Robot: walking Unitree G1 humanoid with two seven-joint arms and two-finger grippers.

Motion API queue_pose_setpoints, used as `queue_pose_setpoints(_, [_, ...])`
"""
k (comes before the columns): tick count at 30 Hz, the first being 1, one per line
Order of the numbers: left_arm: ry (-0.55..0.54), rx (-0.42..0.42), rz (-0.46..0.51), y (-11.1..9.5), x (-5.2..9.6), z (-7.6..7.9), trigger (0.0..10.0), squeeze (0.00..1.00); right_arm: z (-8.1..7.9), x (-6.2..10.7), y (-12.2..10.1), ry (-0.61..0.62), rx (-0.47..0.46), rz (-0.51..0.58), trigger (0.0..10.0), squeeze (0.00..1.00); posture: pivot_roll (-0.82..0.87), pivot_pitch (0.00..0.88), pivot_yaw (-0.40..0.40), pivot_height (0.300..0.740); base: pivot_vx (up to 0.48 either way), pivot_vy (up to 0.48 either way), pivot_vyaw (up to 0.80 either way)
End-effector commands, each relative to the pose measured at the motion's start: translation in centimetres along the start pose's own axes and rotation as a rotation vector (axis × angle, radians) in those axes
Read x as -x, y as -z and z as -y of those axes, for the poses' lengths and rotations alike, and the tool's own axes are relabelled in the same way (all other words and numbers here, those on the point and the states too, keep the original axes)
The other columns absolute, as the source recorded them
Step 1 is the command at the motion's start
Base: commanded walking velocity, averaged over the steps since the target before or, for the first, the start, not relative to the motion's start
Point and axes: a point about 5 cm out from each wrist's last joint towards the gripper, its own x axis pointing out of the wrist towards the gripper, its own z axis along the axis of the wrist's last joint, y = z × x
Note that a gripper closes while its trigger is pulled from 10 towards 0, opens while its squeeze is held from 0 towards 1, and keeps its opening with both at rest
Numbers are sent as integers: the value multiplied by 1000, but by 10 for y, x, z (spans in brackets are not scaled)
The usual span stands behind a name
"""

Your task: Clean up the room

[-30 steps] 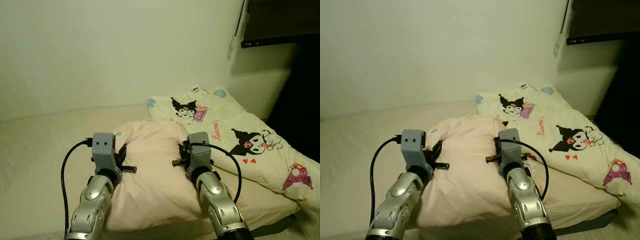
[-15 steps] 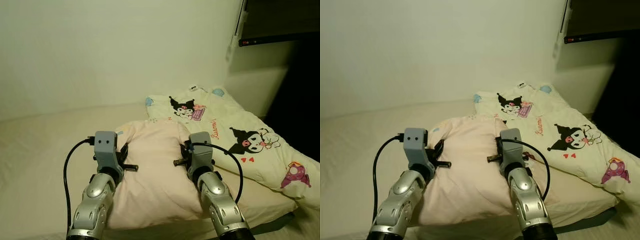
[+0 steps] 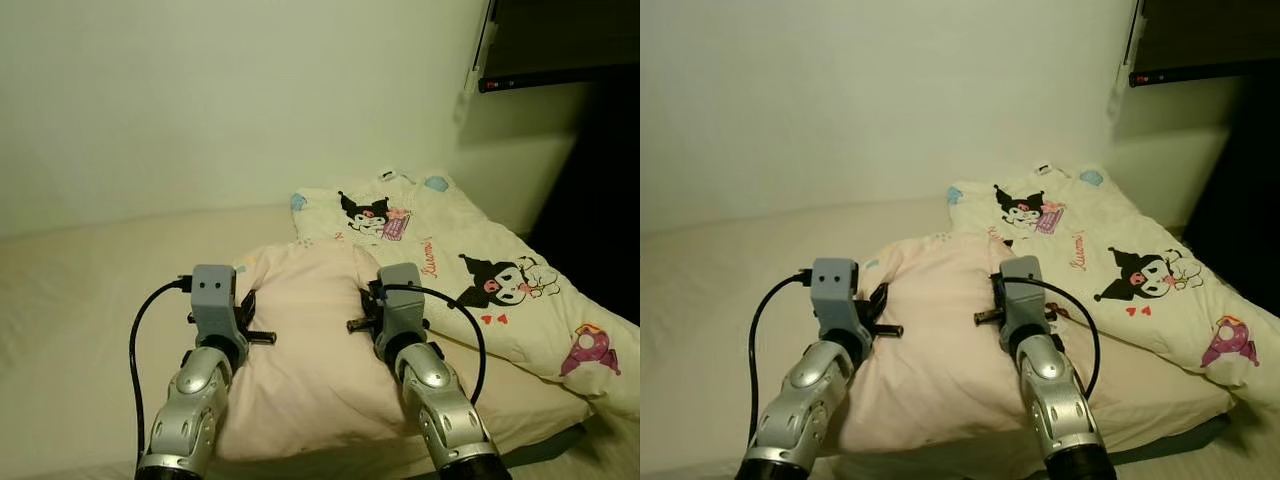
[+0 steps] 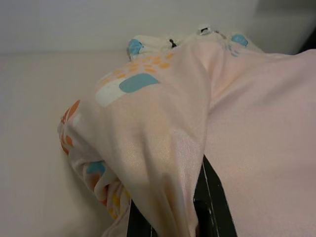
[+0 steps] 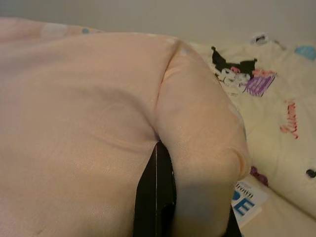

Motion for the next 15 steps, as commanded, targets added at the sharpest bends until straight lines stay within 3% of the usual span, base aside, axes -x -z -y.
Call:
queue_pose_setpoints(1, [-53, -27, 49, -13, -3, -14, 10000, 0, 8, -5, -12, 37, -16, 43, 10000, 0, -107, 57, -19, 740, 0, 0, 0])
queue_pose_setpoints(6, [-130, 5, 46, -10, 3, -26, 10000, 0, 4, -9, -7, 11, 6, 21, 10000, 0, -97, 55, -16, 740, 0, 0, 0])
queue_pose_setpoints(15, [-183, 32, 48, -1, 13, -29, 10000, 0, 0, -4, -3, -37, 34, 18, 10000, 0, -107, 49, -35, 740, 0, 0, 0])
